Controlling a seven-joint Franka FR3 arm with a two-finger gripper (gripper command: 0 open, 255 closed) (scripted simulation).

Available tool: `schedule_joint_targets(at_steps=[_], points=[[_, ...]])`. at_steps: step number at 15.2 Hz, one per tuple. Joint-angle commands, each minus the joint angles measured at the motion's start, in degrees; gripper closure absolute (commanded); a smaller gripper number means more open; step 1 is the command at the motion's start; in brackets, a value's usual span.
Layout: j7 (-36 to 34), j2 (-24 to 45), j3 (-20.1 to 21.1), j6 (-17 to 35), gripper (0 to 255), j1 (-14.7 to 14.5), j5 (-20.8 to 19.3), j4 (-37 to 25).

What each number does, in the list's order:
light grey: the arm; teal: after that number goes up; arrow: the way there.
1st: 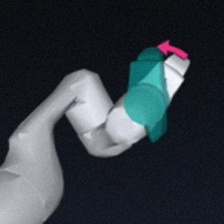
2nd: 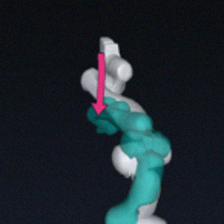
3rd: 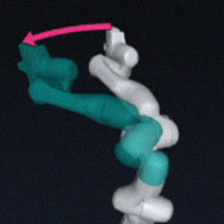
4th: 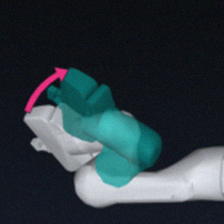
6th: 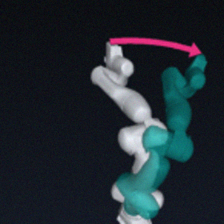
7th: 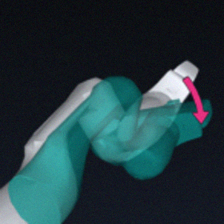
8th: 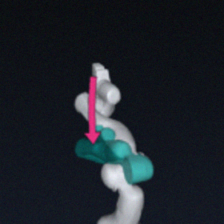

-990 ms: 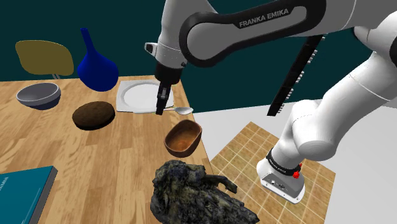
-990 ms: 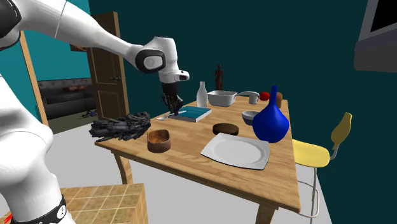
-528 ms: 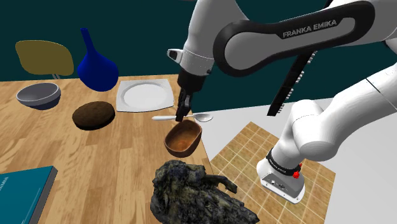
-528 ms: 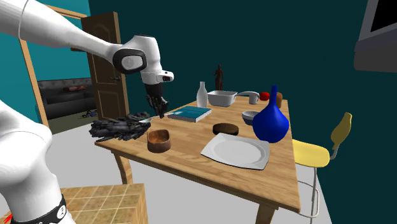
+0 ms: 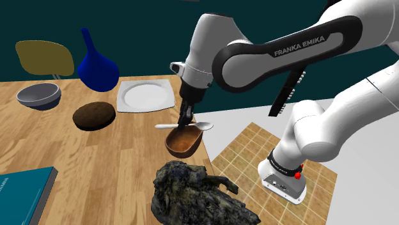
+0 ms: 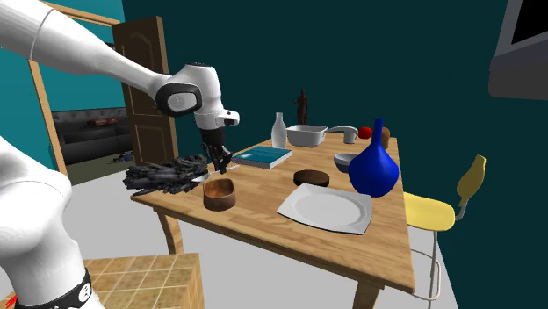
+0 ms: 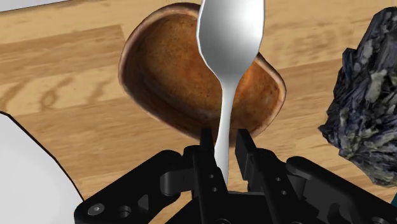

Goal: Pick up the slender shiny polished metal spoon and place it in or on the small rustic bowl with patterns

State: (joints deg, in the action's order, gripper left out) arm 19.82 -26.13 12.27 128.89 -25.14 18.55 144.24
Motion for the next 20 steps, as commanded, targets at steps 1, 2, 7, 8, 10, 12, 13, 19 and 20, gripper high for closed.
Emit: schedule_joint_targets(at_steps=[1, 2, 7, 8, 10, 12, 13, 19, 20], points=[[0.22, 0.97, 0.31, 2.09, 255, -0.17, 0.35, 1.07], [0.39, 1.33, 0.38, 2.94, 255, -0.23, 0.51, 1.58], [1.05, 2.83, 0.64, 6.19, 255, -0.47, 1.14, 3.36], [1.05, 2.83, 0.64, 6.19, 255, -0.47, 1.14, 3.36], [1.05, 2.83, 0.64, 6.19, 255, -0.47, 1.14, 3.36], [1.05, 2.83, 0.64, 6.19, 255, -0.47, 1.14, 3.36], [1.05, 2.83, 0.64, 6.18, 255, -0.47, 1.14, 3.35], [1.05, 2.83, 0.64, 6.18, 0, -0.47, 1.14, 3.35], [0.91, 1.34, 0.25, 3.94, 0, -0.27, 0.77, 2.65]])
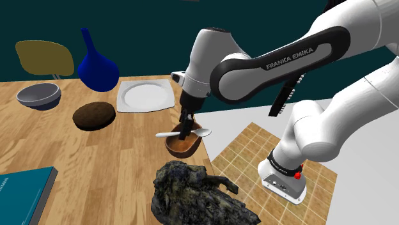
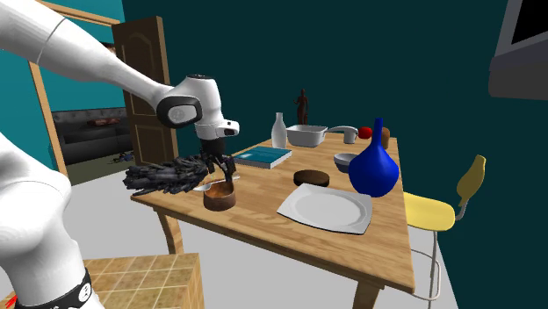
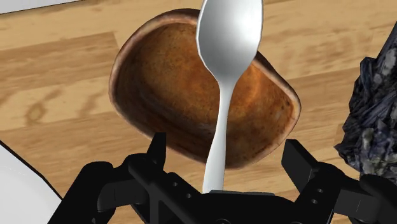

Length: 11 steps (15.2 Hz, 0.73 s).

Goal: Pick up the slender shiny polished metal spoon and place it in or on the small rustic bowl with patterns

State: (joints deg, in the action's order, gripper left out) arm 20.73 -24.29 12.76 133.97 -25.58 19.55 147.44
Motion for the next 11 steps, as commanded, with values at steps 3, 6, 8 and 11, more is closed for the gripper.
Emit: schedule_joint_targets(at_steps=[3, 6, 8, 11], points=[[-0.35, -4.12, -1.39, -7.30, 0, 0.70, -1.25, -2.99], [-0.35, -4.13, -1.40, -7.30, 0, 0.69, -1.25, -2.99], [-0.35, -4.12, -1.40, -7.30, 0, 0.69, -1.25, -2.99], [-0.35, -4.12, -1.40, -7.30, 0, 0.69, -1.25, -2.99]])
